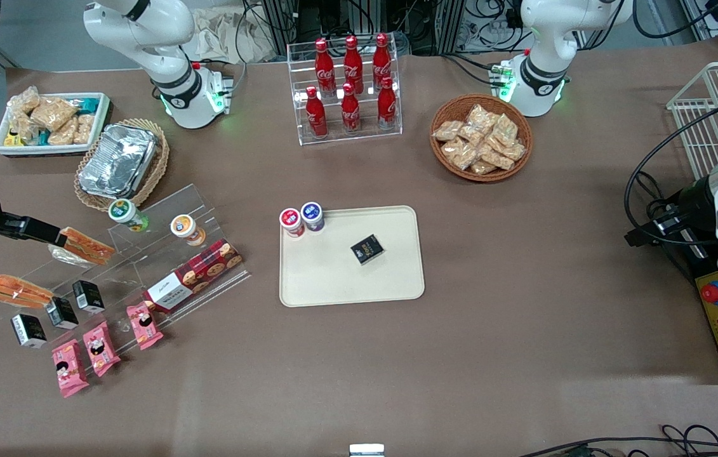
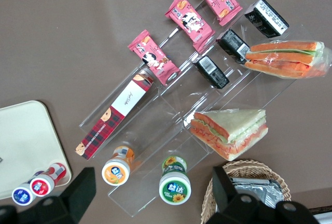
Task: Place sandwich on tray
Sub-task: 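Move the right gripper over the acrylic stand toward the wrapped sandwiches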
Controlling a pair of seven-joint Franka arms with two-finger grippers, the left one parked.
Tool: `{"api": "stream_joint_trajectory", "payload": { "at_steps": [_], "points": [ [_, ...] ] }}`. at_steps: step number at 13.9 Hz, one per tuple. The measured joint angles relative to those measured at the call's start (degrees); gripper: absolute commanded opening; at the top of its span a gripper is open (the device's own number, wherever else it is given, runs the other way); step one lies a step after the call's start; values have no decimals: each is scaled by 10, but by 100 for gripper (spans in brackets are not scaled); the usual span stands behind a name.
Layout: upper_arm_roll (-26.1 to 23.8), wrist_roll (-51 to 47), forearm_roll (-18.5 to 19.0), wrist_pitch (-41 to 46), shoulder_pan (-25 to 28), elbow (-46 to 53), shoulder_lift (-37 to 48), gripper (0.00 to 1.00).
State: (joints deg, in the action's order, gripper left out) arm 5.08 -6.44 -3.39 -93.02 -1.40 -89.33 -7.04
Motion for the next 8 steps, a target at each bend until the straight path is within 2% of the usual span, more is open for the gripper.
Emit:
{"api": "stream_joint_trajectory", "payload": {
  "at_steps": [8],
  "points": [
    [8,1,18,-15,-7,0,-4,100]
  ]
}}
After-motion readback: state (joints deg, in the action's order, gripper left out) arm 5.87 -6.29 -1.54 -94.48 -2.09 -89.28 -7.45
